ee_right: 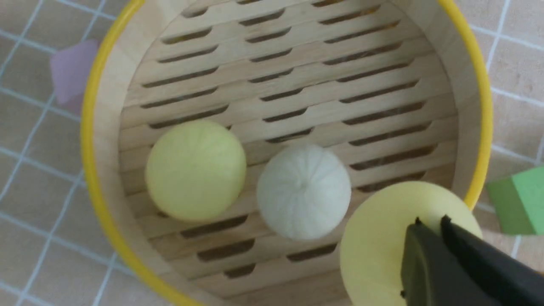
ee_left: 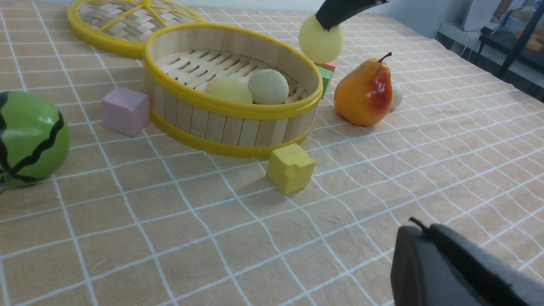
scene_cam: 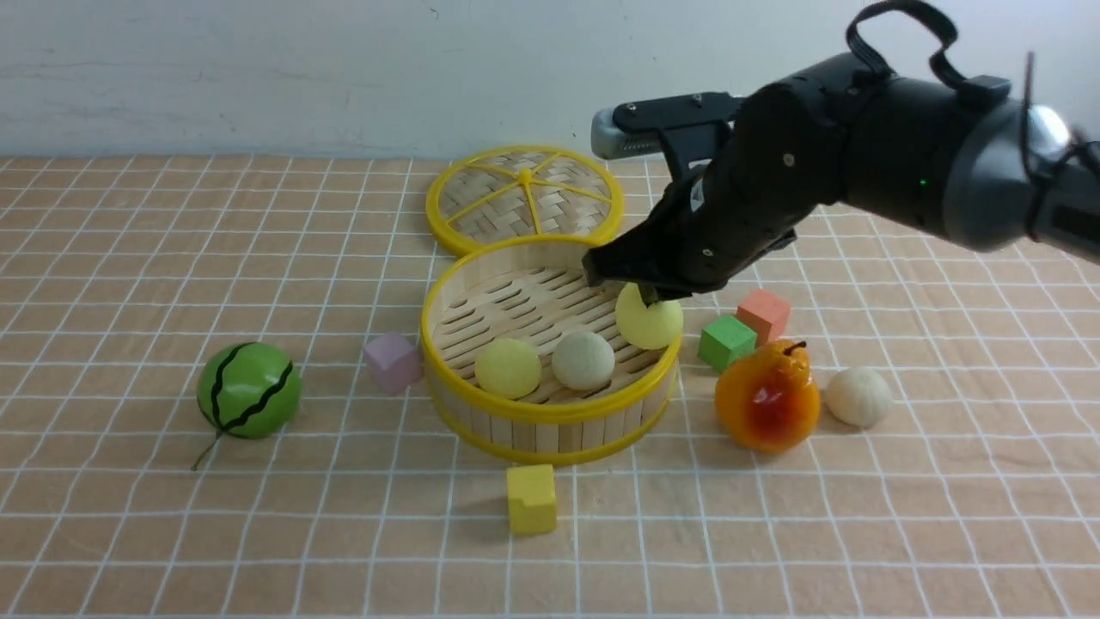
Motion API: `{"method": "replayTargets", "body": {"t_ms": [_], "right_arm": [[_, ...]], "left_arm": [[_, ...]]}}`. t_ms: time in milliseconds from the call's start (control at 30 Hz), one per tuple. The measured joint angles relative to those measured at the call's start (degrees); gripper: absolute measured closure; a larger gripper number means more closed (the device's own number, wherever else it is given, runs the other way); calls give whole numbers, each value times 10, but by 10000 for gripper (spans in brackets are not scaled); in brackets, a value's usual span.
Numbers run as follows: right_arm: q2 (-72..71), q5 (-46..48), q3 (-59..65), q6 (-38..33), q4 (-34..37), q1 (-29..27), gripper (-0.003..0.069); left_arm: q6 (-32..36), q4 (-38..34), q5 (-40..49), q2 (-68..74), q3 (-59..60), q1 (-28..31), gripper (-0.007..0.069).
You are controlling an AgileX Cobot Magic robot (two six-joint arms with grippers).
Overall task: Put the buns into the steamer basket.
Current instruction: Use the right arm to put the steamed stuffed bun into the steamer
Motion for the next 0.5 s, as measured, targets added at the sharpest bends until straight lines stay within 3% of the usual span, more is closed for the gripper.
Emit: {"method": "replayTargets", "body": {"t_ms": [500], "right_arm": [[107, -30, -41, -4, -24, -9, 649]], "left_arm": [[0, 0, 0, 0, 0, 0, 605]]}}
